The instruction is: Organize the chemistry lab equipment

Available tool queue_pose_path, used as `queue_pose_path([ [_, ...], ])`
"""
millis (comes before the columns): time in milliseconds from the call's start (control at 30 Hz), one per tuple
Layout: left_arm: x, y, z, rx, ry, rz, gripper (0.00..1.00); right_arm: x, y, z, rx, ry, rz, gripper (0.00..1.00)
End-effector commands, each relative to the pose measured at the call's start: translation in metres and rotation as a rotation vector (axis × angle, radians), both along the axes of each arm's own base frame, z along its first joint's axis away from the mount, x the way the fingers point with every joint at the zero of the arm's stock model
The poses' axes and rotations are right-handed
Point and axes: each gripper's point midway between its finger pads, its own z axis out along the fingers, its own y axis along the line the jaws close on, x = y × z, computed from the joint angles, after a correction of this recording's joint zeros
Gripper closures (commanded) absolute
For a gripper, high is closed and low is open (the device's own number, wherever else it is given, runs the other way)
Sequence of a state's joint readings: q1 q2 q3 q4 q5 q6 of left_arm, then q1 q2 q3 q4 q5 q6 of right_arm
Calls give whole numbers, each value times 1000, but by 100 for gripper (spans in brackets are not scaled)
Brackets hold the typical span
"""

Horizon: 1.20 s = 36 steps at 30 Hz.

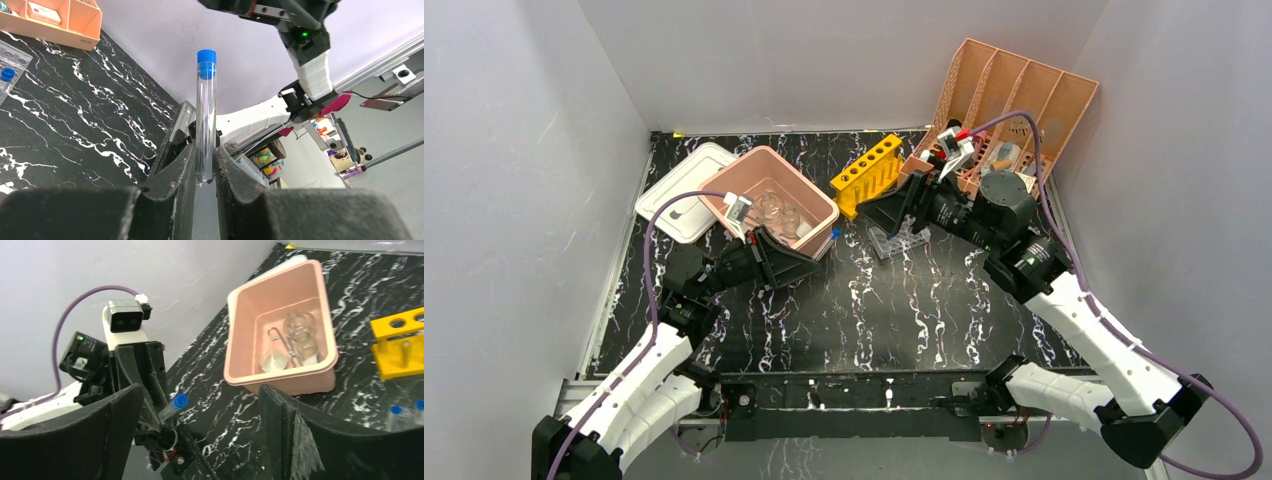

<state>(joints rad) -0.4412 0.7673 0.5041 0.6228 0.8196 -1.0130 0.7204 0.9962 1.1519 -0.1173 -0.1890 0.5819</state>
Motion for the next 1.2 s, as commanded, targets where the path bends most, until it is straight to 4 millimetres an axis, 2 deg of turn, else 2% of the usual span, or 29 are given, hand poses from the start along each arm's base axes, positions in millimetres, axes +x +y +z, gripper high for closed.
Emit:
queue_pose_path([
  [0, -7, 2, 23, -37, -74, -13, 89, -11, 6, 0, 122, 41, 207, 8],
  [67, -7, 2, 23, -37, -75, -15, 89, -16, 2, 3, 188, 46, 275, 14],
  [167, -7, 2, 24, -38, -73, -15, 89, -30, 4, 3, 186, 21, 375, 20],
  [267, -5, 1, 24, -38, -70, -15, 88, -41, 6, -2, 177, 22, 458, 19],
  [400, -3, 0, 23, -40, -66, -18, 88, -51, 6, -1, 192, 2, 524, 24],
  [600, -1, -1, 22, -41, -63, -17, 88, -48, 17, -10, 186, 19, 535, 33],
  [900, -4, 0, 25, -47, -73, -18, 88, -44, 50, -33, 138, 48, 544, 34],
  [1167, -4, 1, 21, -43, -69, -13, 88, -46, 66, -27, 131, 37, 571, 39],
])
